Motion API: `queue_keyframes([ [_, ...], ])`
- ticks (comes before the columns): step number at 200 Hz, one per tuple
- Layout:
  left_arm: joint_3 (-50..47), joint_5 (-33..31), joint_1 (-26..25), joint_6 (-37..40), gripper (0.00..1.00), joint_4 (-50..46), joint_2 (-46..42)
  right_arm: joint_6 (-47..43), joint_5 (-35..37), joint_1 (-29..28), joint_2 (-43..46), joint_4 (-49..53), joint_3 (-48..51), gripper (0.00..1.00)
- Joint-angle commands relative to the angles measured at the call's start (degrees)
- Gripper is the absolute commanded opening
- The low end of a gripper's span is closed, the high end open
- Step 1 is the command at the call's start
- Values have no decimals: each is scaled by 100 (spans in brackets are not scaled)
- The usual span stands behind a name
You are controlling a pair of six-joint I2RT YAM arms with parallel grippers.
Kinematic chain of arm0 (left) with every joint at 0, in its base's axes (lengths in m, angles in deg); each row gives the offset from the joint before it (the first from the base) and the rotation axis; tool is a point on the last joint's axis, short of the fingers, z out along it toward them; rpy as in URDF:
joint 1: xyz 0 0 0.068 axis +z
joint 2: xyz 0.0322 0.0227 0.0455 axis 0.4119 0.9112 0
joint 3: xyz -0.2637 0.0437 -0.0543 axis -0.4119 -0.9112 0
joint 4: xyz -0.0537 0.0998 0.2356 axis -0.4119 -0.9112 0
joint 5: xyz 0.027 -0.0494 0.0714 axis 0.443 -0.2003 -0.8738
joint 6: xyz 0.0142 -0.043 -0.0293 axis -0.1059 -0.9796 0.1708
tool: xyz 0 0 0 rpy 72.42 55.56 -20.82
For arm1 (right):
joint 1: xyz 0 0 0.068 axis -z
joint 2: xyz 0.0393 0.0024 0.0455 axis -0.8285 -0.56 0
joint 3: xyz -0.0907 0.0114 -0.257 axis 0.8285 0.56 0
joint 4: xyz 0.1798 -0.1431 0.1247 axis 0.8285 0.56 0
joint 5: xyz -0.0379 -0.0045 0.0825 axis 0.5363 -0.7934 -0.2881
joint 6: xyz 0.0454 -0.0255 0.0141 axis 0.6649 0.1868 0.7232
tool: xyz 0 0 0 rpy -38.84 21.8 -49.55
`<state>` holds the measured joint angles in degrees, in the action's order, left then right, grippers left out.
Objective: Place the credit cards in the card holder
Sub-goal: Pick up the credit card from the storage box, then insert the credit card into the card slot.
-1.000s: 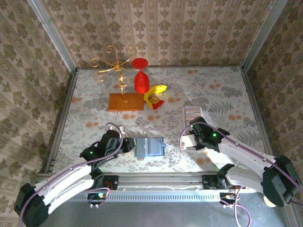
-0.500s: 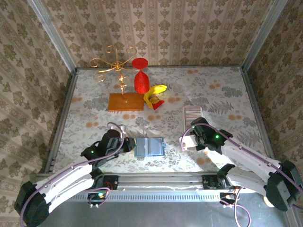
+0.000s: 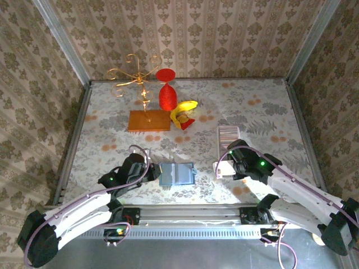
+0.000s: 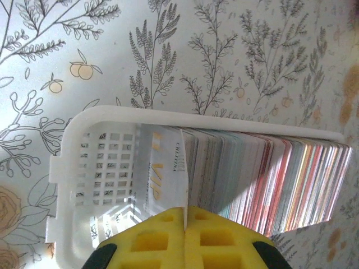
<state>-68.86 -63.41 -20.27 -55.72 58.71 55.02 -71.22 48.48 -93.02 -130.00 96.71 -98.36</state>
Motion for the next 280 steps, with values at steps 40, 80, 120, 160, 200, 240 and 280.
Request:
queue_keyframes([
  [40, 391, -102, 16, 344, 9, -486, -15, 1035, -601, -210, 455, 1254, -606, 0],
  [80, 553, -14, 160, 507, 7, -801, -142, 2642, -452, -416, 844, 977, -1025, 0],
  [120, 528, 154, 158, 252, 6, -644, -135, 5384, -436, -719, 1054, 141, -1155, 0],
  [160, 469, 407, 154, -15, 4, -274, 81, 8119, -924, -841, 887, -579, -975, 0],
  [200, 460, 619, 97, -273, 2, 151, 507, 10235, -1713, -1083, 352, -1693, -448, 0],
  [240, 592, 655, -51, -329, 2, 336, 1012, 11353, -1470, -1255, -227, -1860, -169, 0],
  [280, 531, 591, -49, -408, 2, 436, 1269, 11691, -1360, -1402, -496, -2408, 161, 0],
])
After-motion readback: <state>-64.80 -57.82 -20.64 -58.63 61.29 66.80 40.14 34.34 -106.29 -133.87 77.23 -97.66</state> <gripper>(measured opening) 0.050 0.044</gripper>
